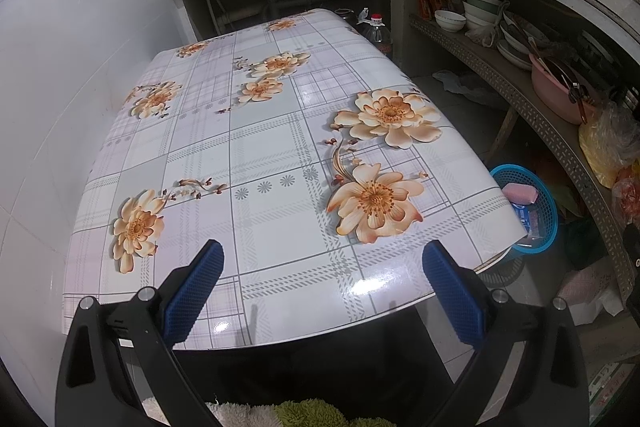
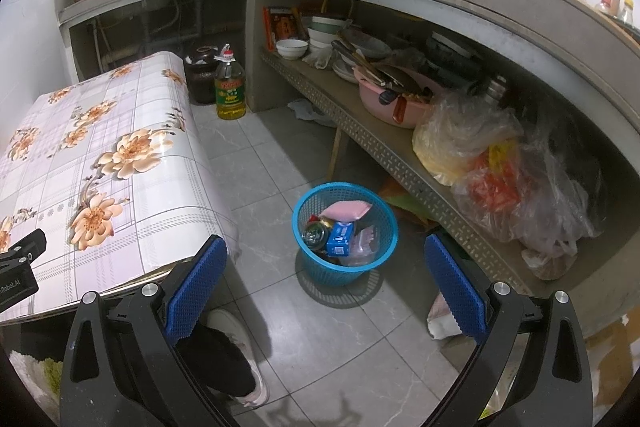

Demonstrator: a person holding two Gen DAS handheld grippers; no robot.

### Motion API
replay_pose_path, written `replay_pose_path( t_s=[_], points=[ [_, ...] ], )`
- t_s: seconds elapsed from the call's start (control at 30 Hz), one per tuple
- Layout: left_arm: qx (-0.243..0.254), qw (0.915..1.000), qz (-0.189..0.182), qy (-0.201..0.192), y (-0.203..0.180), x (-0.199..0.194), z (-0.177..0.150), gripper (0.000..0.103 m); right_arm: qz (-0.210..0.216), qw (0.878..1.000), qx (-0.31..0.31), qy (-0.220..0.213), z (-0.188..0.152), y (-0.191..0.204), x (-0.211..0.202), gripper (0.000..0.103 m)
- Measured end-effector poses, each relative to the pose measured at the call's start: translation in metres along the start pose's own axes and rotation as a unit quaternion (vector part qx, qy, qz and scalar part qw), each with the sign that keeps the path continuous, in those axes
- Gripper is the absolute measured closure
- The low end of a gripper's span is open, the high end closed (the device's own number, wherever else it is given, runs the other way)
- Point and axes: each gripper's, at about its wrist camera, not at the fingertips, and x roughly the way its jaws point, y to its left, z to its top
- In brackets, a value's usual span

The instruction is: Collect trash

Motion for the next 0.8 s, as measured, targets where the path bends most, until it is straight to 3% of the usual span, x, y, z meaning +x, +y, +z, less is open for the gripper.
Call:
replay_pose_path(
  t_s=[0.8],
  points=[
    [-0.001, 1.0, 0.001, -0.001, -0.0017, -0.0011, 0.0007, 0.006, -0.001, 1.0, 0.002, -0.002, -0.0005, 0.002, -0.001, 0.008]
  ],
)
